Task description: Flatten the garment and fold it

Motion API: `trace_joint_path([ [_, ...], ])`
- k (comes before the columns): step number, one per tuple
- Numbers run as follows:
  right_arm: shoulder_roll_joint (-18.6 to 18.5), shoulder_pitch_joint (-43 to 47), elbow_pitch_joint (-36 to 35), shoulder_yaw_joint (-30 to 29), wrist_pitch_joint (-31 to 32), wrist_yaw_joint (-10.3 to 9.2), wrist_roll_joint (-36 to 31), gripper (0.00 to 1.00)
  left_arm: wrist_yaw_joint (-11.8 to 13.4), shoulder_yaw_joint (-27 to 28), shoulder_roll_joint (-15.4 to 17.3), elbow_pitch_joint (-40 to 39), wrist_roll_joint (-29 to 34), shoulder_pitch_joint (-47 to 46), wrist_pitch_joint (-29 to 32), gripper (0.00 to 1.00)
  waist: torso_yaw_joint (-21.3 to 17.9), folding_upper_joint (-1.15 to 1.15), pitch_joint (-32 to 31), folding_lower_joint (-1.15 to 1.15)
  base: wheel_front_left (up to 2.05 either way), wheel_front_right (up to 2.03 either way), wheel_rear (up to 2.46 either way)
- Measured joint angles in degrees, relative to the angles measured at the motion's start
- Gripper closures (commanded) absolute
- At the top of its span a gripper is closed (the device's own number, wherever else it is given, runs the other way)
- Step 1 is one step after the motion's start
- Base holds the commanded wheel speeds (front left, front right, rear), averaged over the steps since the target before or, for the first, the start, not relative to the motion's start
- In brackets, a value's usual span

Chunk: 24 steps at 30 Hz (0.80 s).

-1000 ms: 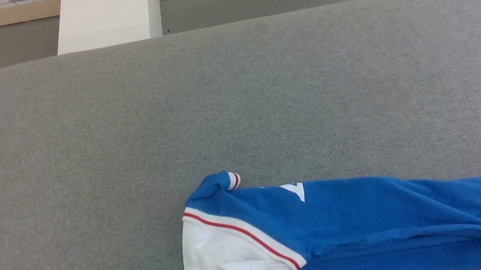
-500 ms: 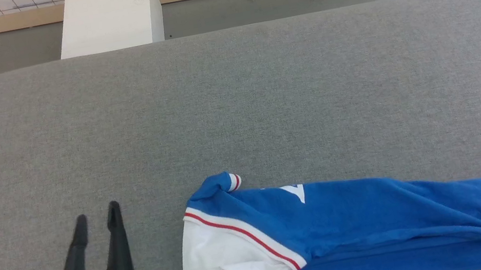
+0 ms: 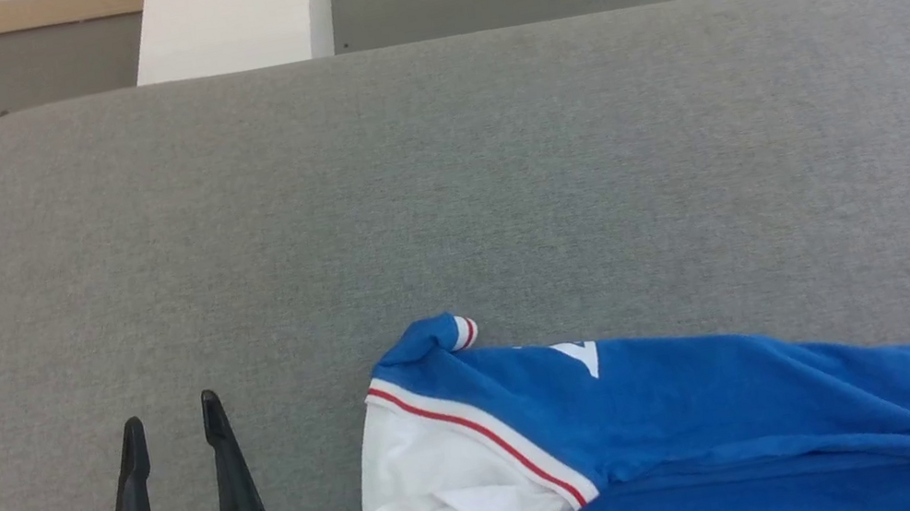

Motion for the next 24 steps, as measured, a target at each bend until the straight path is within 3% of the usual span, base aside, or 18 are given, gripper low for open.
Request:
trace_joint_path([
  [14, -1.5, -1.7, 7.6, -0.5, 0.9, 0.01, -1.1, 0.0, -4.1, 2.0, -1.3, 3.3, 5.1, 0.0, -0.2, 0.0, 2.9, 0.0, 1.3, 0.0, 0.0, 0.0, 0.0],
  [15, -1.7, -2.0, 8.0, -0.4, 1.0, 0.01, -0.9, 0.09, -4.4, 2.0, -1.4, 3.5, 5.1, 0.0, -0.2, 0.0, 3.0, 0.0, 1.3, 0.0, 0.0, 0.0, 0.0],
  [16, -2.0, -2.3, 8.4, -0.2, 1.1, 0.01, -0.6, 0.56, -4.6, 2.0, -1.5, 3.7, 5.1, 0.0, -0.2, 0.0, 3.0, 0.0, 1.4, 0.0, 0.0, 0.0, 0.0],
  [17, -2.2, -2.5, 8.7, -0.3, 1.2, 0.01, -0.3, 0.72, -4.9, 2.1, -1.7, 3.8, 5.1, 0.0, -0.2, 0.0, 3.0, 0.0, 1.5, 0.0, 0.0, 0.0, 0.0],
  [18, -2.3, -2.7, 8.8, -0.2, 1.3, 0.01, -0.2, 1.0, -5.0, 2.2, -1.8, 3.9, 5.1, -0.1, -0.2, 0.0, 3.0, 0.0, 1.6, 0.0, 0.0, 0.0, 0.0],
  [24, -3.6, -4.3, 10.0, 0.9, 1.3, 0.04, -0.2, 1.0, -5.8, 3.0, -2.6, 4.7, 5.1, -0.2, -0.2, 0.0, 2.5, 0.0, 1.7, 0.0, 0.0, 0.0, 0.0],
])
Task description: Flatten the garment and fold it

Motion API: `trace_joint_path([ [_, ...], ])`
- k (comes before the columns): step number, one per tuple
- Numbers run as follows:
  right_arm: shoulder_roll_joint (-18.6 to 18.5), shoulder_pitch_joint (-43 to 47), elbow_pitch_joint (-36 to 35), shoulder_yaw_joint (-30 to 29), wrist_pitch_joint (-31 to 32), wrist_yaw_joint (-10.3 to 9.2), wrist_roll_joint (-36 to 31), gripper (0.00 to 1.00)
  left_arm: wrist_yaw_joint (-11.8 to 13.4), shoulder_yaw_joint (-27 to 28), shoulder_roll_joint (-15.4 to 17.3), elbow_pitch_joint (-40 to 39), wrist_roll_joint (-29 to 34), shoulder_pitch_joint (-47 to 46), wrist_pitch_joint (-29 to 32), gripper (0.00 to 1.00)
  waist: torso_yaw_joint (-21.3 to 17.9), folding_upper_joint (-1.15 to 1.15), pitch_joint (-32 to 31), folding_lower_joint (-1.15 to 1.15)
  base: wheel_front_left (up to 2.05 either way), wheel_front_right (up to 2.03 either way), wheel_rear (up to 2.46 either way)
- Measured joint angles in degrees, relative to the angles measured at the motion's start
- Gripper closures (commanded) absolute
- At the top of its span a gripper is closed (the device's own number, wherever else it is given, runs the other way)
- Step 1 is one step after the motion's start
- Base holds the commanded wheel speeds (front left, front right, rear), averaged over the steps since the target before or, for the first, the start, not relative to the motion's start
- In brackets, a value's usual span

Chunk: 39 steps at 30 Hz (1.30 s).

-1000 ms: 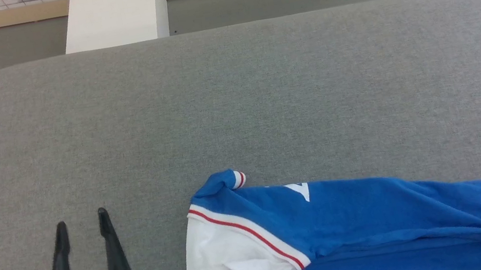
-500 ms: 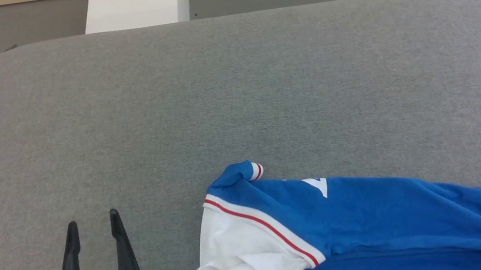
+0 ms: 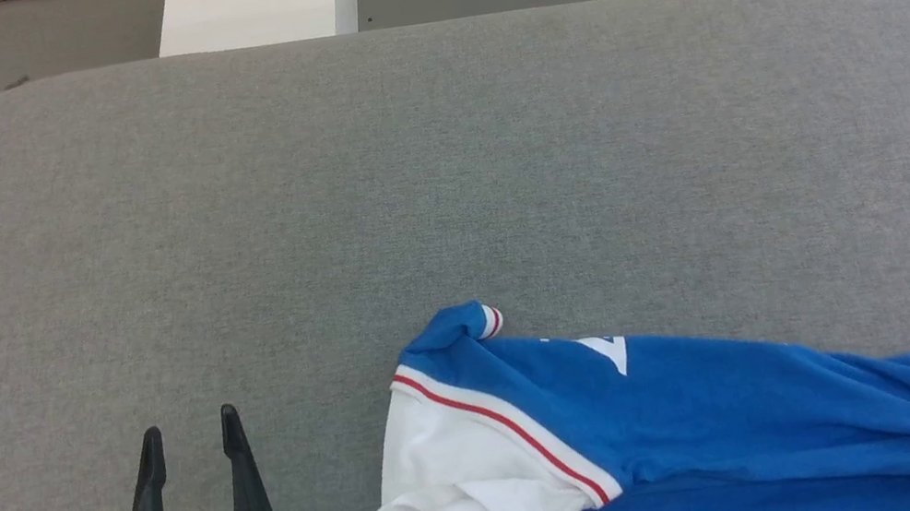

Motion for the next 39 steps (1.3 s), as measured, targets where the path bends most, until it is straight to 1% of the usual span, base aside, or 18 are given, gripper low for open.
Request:
trace_joint_path([
  [11, -1.9, -1.6, -0.2, 0.2, 0.0, 0.02, -0.6, 1.0, -1.3, 0.4, -0.8, 1.4, 1.2, -0.3, 0.0, 0.0, -1.0, 0.0, -0.5, 0.0, 0.0, 0.0, 0.0],
  [15, -4.2, -3.7, 0.1, -3.0, 0.0, 0.01, -2.2, 1.0, -1.6, 0.3, -0.9, 2.2, 1.9, -0.3, 0.0, 0.0, -1.4, 0.0, -0.8, 0.0, 0.0, 0.0, 0.0],
  [20, -8.2, -4.2, 1.5, -9.9, -0.2, -0.01, -5.7, 1.0, -2.1, -0.1, -1.1, 2.8, 2.5, -0.3, 0.0, 0.0, -1.5, 0.0, -1.5, 0.0, 0.0, 0.0, 0.0],
  [22, -9.2, -4.2, 1.5, -11.3, -0.6, -0.02, -7.2, 1.0, -2.1, -0.2, -1.3, 3.2, 2.5, -0.3, 0.0, 0.0, -1.4, 0.0, -1.9, 0.0, 0.0, 0.0, 0.0],
  [24, -9.0, -4.1, 0.8, -11.4, -0.6, -0.02, -7.4, 1.0, -2.4, -0.2, -1.4, 3.7, 2.5, -0.3, 0.0, 0.0, -1.4, 0.0, -2.5, 0.0, 0.0, 0.0, 0.0],
  [26, -7.5, -4.0, -0.6, -10.2, -0.2, -0.04, -6.2, 1.0, -2.5, -0.2, -1.5, 4.0, 2.5, -0.2, 0.0, 0.0, -1.4, 0.0, -3.1, 0.0, 0.0, 0.0, 0.0],
  [28, -5.5, -3.5, -3.0, -7.6, 1.1, -0.04, -4.1, 1.0, -2.5, -0.2, -1.7, 4.3, 2.5, -0.2, 0.0, 0.0, -1.4, 0.0, -3.7, 0.0, 0.0, 0.0, 0.0],
  [30, -3.2, -2.4, -6.3, -4.0, 2.9, -0.04, -1.4, 1.0, -2.6, -0.2, -2.0, 4.4, 2.4, -0.1, 0.0, 0.0, -1.6, 0.0, -4.4, 0.0, 0.0, 0.0, 0.0],
  [33, -1.2, 0.0, -11.5, 1.3, 6.0, -0.03, 2.0, 1.0, -2.6, -0.1, -2.2, 4.5, 2.4, 0.4, 0.0, 0.0, -1.9, 0.0, -5.2, 0.0, 0.0, 0.0, 0.0],
  [39, -0.6, 2.3, -19.6, 10.8, 10.1, -0.04, 5.9, 1.0, -3.1, 0.2, -2.4, 4.8, 2.3, 0.5, 0.0, 0.0, -2.9, 0.0, -6.1, 0.0, 0.0, 0.0, 0.0],
])
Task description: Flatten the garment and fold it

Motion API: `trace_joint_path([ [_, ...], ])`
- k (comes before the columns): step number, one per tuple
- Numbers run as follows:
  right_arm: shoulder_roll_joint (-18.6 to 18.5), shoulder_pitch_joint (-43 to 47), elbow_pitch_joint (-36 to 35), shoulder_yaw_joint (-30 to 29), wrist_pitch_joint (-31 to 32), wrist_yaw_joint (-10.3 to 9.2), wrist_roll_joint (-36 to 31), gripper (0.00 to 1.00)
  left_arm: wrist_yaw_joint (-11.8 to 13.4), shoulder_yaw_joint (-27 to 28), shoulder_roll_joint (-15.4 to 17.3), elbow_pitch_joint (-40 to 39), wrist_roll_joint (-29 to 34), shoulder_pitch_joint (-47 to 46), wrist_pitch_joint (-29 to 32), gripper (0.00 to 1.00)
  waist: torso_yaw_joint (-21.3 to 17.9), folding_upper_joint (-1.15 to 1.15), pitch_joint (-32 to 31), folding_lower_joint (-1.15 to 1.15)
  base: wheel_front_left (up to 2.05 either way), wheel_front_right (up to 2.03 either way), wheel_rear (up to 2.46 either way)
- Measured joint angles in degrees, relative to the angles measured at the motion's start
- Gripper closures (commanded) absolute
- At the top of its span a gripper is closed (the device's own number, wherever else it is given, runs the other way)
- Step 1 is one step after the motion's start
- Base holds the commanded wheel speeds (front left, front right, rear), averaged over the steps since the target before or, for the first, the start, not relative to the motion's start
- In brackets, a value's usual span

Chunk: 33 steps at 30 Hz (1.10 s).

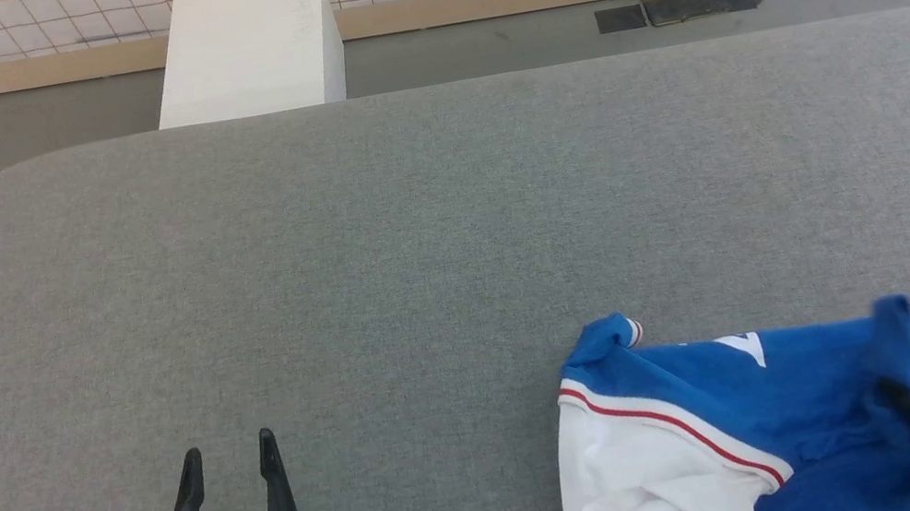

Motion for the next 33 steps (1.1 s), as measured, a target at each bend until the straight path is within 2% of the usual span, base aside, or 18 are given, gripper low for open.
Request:
trace_joint_path([
  [7, 0.8, -2.6, -2.6, 10.5, 1.4, 0.0, 1.5, 1.0, -0.8, -0.3, -0.2, 0.6, 0.0, -0.2, 0.0, 0.0, 0.2, 0.0, 0.5, 0.0, 0.0, 0.0, 0.0],
  [15, 1.3, -9.0, -0.6, 20.7, 2.1, 0.0, 2.1, 1.0, -1.2, -0.5, -0.3, 1.2, 0.0, -1.0, 0.0, 0.0, 2.1, 0.0, 1.4, 0.0, 0.0, 0.0, 0.0],
  [19, 2.1, -11.9, 3.5, 23.1, 1.7, 0.0, 1.0, 1.0, -1.4, -1.2, -0.6, 1.6, -0.1, -1.9, 0.0, 0.0, 3.4, 0.0, 2.2, 0.0, 0.0, 0.0, 0.0],
  [31, 2.4, -16.8, 18.3, 25.5, 0.9, 0.0, -4.7, 1.0, -1.5, -2.2, -1.7, 3.2, -0.5, -4.4, 0.0, 0.0, 7.9, 0.0, 4.5, 0.0, 0.0, 0.0, 0.0],
  [32, 2.4, -17.1, 19.1, 25.6, 0.7, 0.0, -5.0, 0.98, -1.5, -2.3, -1.7, 3.3, -0.5, -4.4, 0.0, 0.0, 8.2, 0.0, 4.6, 0.0, 0.0, 0.0, 0.0],
  [33, 2.4, -17.3, 19.7, 25.7, 0.5, 0.0, -5.3, 0.7, -1.5, -2.3, -1.7, 3.4, -0.5, -4.5, 0.0, 0.0, 8.4, 0.0, 4.6, 0.0, 0.0, 0.0, 0.0],
])
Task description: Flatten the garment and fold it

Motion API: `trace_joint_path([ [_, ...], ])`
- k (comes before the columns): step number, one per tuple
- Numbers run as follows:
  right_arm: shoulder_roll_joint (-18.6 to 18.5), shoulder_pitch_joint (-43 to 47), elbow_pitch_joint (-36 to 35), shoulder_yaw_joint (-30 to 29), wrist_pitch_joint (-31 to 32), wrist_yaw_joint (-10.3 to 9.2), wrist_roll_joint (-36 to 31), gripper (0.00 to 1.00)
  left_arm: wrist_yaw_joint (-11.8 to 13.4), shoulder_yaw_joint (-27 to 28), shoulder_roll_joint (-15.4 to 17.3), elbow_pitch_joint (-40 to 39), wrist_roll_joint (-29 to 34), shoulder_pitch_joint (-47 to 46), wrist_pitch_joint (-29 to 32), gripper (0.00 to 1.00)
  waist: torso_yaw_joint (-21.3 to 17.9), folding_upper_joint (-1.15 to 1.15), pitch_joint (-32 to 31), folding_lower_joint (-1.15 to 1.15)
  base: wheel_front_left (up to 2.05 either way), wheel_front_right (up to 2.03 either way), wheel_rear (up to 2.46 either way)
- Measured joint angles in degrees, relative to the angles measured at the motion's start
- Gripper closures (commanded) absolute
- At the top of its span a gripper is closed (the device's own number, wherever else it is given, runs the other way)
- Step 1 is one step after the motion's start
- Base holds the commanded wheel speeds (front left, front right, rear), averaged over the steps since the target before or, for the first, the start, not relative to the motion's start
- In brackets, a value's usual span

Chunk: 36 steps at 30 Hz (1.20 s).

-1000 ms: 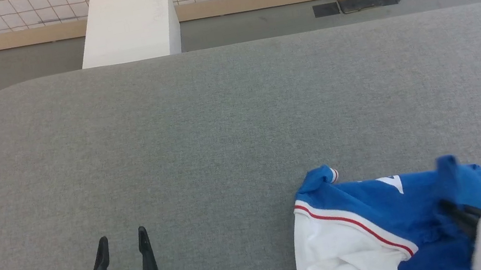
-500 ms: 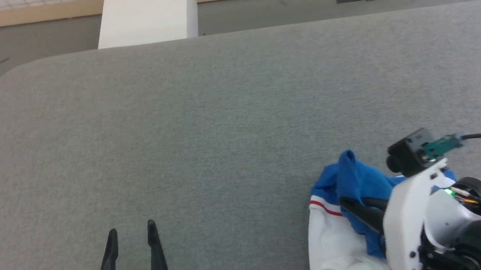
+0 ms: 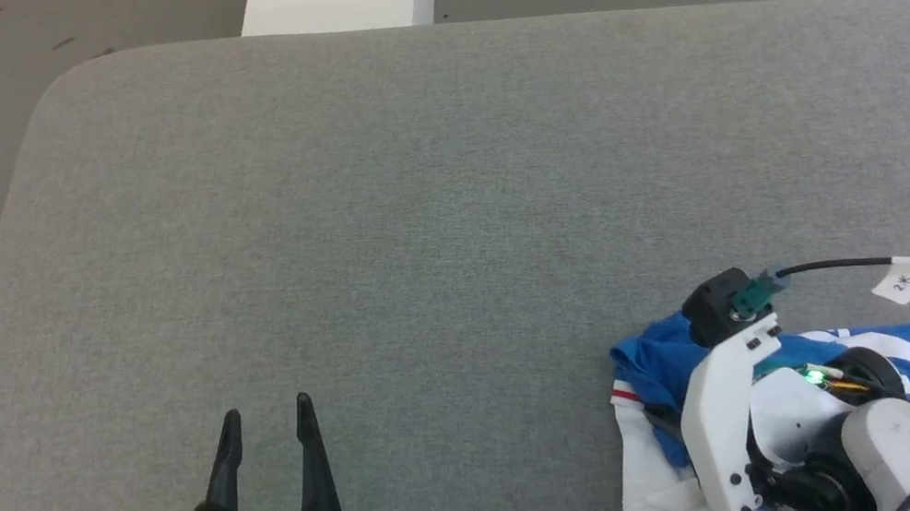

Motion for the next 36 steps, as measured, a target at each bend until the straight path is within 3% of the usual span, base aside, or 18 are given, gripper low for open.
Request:
trace_joint_path([
  [1, 0.0, -0.3, 0.5, 0.2, -0.1, 0.0, -0.4, 0.5, 0.0, -0.1, -0.1, 0.1, 0.0, 0.0, 0.0, 0.0, 0.2, 0.0, 0.0, 0.0, 0.0, 0.0, 0.0],
  [2, 0.0, -0.6, 0.7, 0.3, -0.2, 0.0, -0.4, 0.0, 0.0, -0.1, -0.1, 0.2, -0.1, -0.1, 0.0, 0.0, 0.2, 0.0, 0.0, 0.0, 0.0, 0.0, 0.0],
  [7, -0.4, -1.0, -1.1, 1.4, -0.1, 0.01, 0.7, 0.0, 0.0, 0.2, -0.2, 0.5, -0.3, -0.1, 0.0, 0.0, -0.8, 0.0, -0.5, 0.0, 0.0, 0.0, 0.0],
  [11, -1.6, -1.0, -6.7, 0.3, 0.2, 0.0, 3.5, 0.0, 0.0, 0.5, -0.3, 0.7, -0.3, 0.0, 0.0, 0.0, -2.1, 0.0, -1.2, 0.0, 0.0, 0.0, 0.0],
  [15, -1.7, 0.6, -13.6, -4.6, -0.4, 0.0, 5.4, 0.0, -0.2, 1.0, -0.3, 0.6, -0.3, 0.2, 0.0, 0.0, -3.8, 0.0, -1.9, 0.0, 0.0, 0.0, 0.0],
  [21, -2.8, 5.8, -20.5, -15.2, -7.6, 0.0, 1.0, 0.0, -0.3, 1.7, -0.3, -0.4, -0.2, 0.4, 0.0, 0.0, -6.3, 0.0, -2.2, 0.0, 0.0, 0.0, 0.0],
  [26, 0.2, 13.4, -20.6, -23.0, -10.1, 0.0, 0.6, 0.0, -0.5, 1.7, -0.3, -0.4, 0.0, 0.8, 0.0, 0.0, -7.9, 0.0, -1.9, 0.0, 0.0, 0.0, 0.0],
  [36, 1.6, 17.8, -14.1, -24.3, -9.9, 0.0, 2.3, 0.0, -1.0, 1.5, -0.1, -0.2, 0.1, 0.9, 0.0, 0.0, -8.6, 0.0, -0.9, 0.0, 0.0, 0.0, 0.0],
])
